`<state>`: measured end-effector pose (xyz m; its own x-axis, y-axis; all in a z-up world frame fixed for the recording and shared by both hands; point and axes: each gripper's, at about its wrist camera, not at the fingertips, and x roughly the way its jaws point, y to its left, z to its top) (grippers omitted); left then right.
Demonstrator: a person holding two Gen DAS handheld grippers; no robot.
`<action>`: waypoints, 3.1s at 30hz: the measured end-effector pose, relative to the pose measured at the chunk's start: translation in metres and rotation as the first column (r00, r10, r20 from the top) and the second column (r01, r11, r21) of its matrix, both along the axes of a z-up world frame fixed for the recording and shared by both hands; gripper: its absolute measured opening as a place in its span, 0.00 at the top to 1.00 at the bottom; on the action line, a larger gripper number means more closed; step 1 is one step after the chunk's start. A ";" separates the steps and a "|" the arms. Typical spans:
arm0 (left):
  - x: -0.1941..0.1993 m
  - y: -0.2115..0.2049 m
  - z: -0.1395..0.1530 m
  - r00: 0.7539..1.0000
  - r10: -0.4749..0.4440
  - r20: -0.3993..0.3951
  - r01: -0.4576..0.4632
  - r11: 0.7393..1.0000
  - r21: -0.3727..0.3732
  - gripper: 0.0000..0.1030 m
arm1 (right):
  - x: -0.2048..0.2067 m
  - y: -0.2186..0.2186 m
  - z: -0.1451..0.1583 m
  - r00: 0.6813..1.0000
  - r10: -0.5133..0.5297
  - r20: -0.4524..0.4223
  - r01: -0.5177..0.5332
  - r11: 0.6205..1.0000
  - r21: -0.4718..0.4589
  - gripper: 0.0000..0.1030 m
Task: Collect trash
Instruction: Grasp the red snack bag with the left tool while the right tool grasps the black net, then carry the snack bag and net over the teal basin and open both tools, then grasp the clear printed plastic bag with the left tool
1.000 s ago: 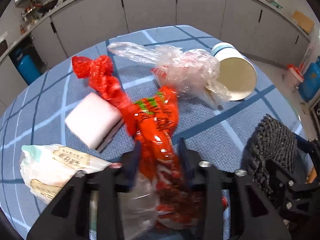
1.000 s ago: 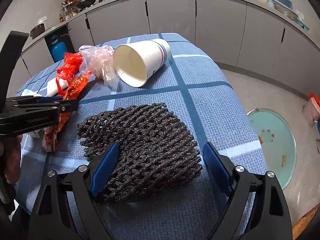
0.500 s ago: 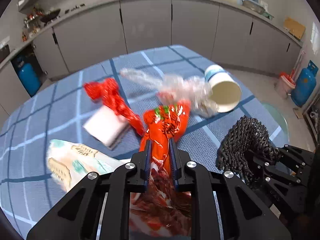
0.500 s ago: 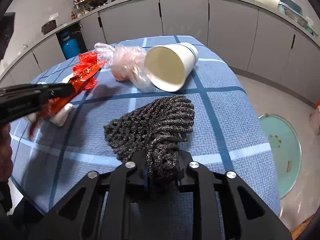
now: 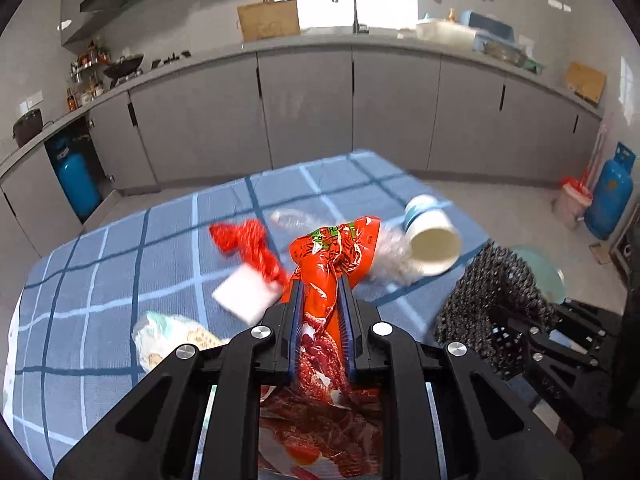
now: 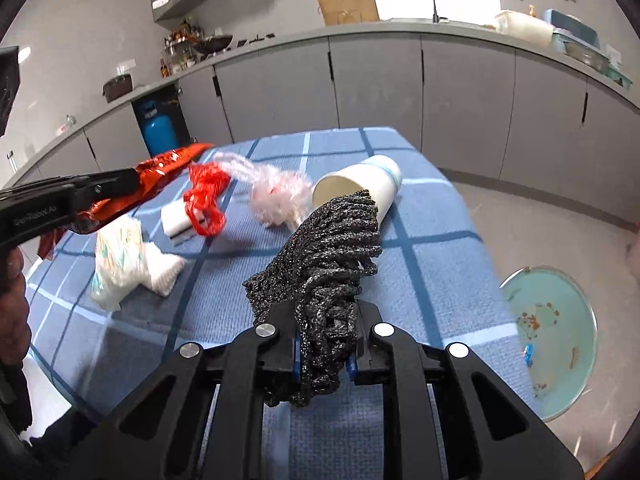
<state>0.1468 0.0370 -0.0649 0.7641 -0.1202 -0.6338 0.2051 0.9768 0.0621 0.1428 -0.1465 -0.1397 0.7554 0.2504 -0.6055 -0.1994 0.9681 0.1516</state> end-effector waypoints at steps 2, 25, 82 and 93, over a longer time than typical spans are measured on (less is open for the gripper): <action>0.000 -0.006 0.007 1.000 -0.012 0.025 0.012 1.000 -0.008 0.83 | -0.001 -0.006 0.006 1.000 -0.017 0.020 0.017 1.000 0.011 0.84; 0.028 -0.208 -0.013 0.926 -0.376 0.029 0.376 0.927 -0.007 0.83 | -0.009 -0.183 -0.008 0.925 -0.380 0.009 0.380 0.925 -0.015 0.84; 0.025 -0.059 -0.025 0.997 -0.020 0.080 0.013 0.995 0.098 0.11 | 0.020 -0.119 -0.024 0.959 -0.282 -0.040 0.282 0.959 0.006 0.19; 0.015 0.083 -0.048 0.933 0.359 0.028 -0.358 0.918 0.172 0.07 | 0.026 -0.037 -0.012 0.991 -0.131 -0.020 0.131 0.991 -0.005 0.14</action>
